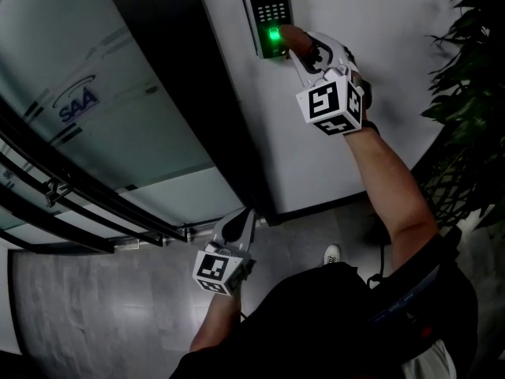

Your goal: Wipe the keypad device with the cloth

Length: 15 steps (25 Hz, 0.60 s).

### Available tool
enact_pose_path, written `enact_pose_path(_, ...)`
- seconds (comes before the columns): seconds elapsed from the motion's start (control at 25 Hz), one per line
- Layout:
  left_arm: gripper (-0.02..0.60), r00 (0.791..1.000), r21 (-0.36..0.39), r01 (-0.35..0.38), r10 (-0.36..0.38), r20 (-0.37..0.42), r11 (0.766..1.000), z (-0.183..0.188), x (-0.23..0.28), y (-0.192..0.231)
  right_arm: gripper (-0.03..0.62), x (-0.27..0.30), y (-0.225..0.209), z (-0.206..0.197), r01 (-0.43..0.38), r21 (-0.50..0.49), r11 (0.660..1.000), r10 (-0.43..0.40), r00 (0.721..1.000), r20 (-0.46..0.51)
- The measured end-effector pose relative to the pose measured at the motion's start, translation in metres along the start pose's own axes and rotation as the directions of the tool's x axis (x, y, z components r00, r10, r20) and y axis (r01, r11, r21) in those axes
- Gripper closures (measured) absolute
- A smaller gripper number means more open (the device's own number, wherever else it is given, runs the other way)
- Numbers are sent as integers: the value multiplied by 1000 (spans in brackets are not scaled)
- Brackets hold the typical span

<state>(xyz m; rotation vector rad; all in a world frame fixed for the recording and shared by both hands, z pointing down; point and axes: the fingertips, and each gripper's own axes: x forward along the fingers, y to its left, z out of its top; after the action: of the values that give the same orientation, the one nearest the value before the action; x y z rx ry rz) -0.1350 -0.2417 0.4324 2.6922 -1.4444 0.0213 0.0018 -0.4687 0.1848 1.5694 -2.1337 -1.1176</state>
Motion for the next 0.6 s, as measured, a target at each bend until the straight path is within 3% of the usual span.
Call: enact_pose_path(0.6, 565, 1000, 7, 1, -2, 13, 1000, 5, 1, -5, 450, 2, -18, -20, 10, -10, 1000, -11, 998, -57)
